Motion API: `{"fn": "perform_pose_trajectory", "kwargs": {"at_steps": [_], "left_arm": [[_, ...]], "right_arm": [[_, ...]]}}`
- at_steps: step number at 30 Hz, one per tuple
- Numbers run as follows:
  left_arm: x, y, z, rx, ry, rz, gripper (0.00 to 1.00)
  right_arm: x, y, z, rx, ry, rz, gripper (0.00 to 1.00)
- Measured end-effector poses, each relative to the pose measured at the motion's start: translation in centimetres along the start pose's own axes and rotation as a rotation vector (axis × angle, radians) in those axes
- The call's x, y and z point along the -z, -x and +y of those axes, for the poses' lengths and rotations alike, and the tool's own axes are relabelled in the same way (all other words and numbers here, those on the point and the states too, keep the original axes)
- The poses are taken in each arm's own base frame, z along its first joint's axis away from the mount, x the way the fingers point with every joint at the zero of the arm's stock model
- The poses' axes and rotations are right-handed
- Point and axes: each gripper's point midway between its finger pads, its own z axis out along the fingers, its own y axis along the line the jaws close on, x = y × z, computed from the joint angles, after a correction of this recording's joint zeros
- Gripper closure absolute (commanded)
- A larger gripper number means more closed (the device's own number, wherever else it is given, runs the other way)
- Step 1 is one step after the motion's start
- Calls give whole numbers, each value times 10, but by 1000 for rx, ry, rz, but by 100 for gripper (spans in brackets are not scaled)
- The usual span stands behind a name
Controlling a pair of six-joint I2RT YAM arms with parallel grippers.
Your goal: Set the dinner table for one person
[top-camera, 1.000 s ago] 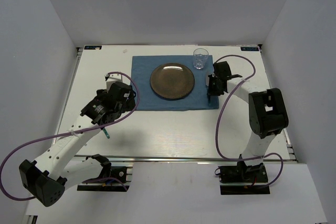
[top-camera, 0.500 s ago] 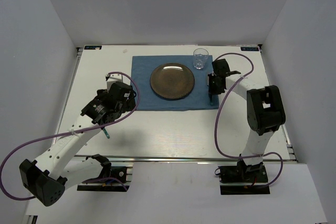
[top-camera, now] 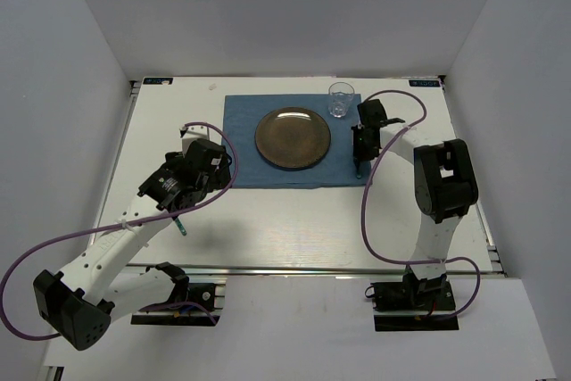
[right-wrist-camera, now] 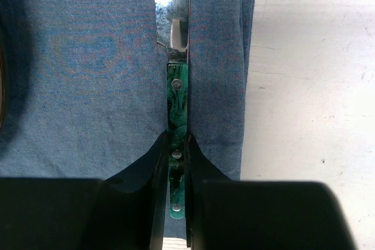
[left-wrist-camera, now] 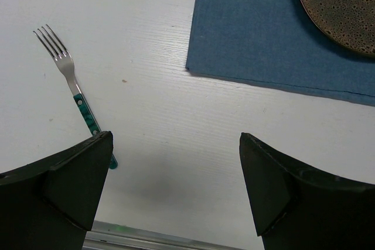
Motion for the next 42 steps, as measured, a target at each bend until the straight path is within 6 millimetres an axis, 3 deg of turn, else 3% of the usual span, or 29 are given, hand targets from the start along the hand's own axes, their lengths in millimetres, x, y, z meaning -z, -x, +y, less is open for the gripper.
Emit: {"fn": "perform_pose_trajectory", "kwargs": {"at_steps": [3, 4, 5, 8, 12, 15, 17, 22, 26, 31, 34, 40, 42], "left_arm": [[0, 0, 0, 0, 0, 0, 2], [0, 0, 0, 0, 0, 0, 2], [0, 0, 0, 0, 0, 0, 2], [0, 0, 0, 1, 0, 0, 2], [-1, 0, 2, 13, 18, 1, 2], [-4, -2, 10, 40, 68, 4, 2], [-6, -4, 19, 70, 119, 12, 2], [-22, -8, 43, 171, 247, 64, 2], [-49, -23, 72, 298, 354, 184, 2], [-91, -56, 110, 491, 455, 383, 3], [-107, -71, 123, 584, 472, 456, 9], [-126, -104, 110, 646, 431, 555, 22], [-124, -121, 108, 647, 436, 588, 33]], "right_arm": [[0, 0, 0, -5, 0, 0, 78], [0, 0, 0, -9, 0, 0, 72], [0, 0, 1, -14, 3, 0, 12], [4, 2, 5, -23, 20, -5, 11], [27, 13, 8, -24, 39, -45, 11], [62, 30, 15, -28, 90, -139, 11], [96, 38, 28, -32, 180, -235, 11], [146, 25, 63, -9, 383, -350, 11], [144, -16, 97, 24, 518, -293, 11], [141, -61, 132, 24, 663, -191, 11], [148, -69, 153, 53, 733, -178, 11], [157, -73, 169, 93, 790, -186, 11], [157, -73, 170, 94, 793, -187, 11]]}}
